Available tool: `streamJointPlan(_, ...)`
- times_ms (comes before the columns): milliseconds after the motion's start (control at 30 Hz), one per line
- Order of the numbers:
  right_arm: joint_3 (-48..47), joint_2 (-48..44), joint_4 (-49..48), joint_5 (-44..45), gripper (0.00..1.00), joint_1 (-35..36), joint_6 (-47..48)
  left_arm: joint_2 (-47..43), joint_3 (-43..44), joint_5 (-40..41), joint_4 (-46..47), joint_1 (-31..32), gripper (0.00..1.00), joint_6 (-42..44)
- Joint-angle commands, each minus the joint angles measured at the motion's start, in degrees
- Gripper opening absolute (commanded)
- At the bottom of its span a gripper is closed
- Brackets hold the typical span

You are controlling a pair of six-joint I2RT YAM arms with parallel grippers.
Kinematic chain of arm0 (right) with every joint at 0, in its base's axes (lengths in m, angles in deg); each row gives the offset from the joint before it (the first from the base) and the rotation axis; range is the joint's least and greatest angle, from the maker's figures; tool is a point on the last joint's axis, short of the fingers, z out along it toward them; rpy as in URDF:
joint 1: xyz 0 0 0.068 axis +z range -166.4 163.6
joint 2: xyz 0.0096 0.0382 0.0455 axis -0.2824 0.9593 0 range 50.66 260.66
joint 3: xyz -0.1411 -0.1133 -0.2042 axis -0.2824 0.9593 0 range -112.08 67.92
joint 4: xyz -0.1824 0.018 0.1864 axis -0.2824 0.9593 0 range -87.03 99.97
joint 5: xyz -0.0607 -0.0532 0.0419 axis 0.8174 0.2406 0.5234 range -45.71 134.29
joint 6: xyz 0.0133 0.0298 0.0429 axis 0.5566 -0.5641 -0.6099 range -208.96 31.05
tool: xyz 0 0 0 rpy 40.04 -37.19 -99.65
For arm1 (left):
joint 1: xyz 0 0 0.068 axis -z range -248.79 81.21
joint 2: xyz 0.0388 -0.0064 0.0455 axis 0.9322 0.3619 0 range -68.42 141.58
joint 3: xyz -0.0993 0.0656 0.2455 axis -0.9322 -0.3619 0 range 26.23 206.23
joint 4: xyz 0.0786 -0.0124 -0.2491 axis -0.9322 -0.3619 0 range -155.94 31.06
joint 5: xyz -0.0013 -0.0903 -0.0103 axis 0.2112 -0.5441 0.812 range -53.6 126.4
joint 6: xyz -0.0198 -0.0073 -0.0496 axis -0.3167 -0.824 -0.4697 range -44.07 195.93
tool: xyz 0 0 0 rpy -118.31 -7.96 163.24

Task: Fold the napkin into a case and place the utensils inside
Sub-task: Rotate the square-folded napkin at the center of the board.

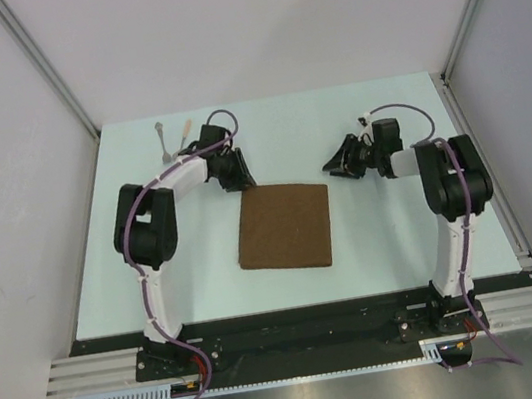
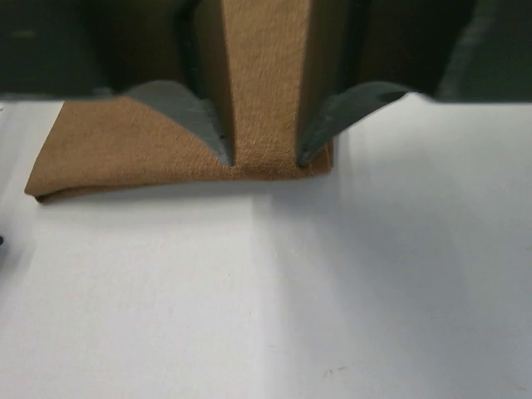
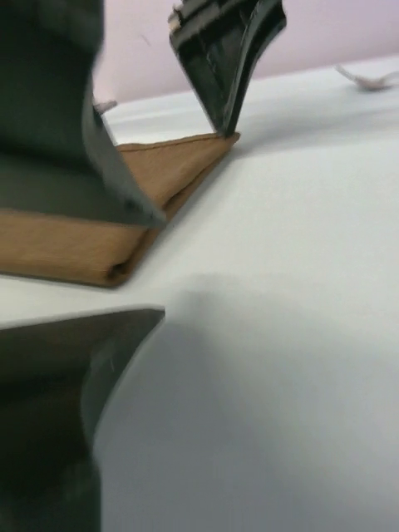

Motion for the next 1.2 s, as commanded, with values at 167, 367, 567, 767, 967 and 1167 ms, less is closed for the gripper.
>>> streamJointPlan(167,7.0,-21.6,24.3,11.6,0.79,3.0,8.9,-20.2,-2.9,4.1,-4.1,-0.4,0.75,3.9)
streamJointPlan(367,16.4,-31.3,24.6,12.5,0.81,9.7,4.9,-29.4,-15.0,-1.0,-1.0,-0.4,0.7,2.7)
streamJointPlan(567,26.2,-37.8,21.9,14.6,0.75,15.5,0.4,-39.2,-26.8,-5.0,2.4,2.2,0.69,0.8)
streamJointPlan(767,30.4,-38.9,19.2,17.4,0.63,21.7,-3.7,-40.8,-30.0,-5.2,3.5,4.3,0.69,0.5)
streamJointPlan(967,34.2,-38.7,16.0,20.1,0.54,27.2,-8.2,-42.4,-30.0,-4.7,3.1,5.0,0.68,0.6)
streamJointPlan(1167,37.7,-39.4,15.2,20.9,0.38,27.7,-11.2,-44.5,-30.0,-4.4,2.3,5.0,0.68,1.1)
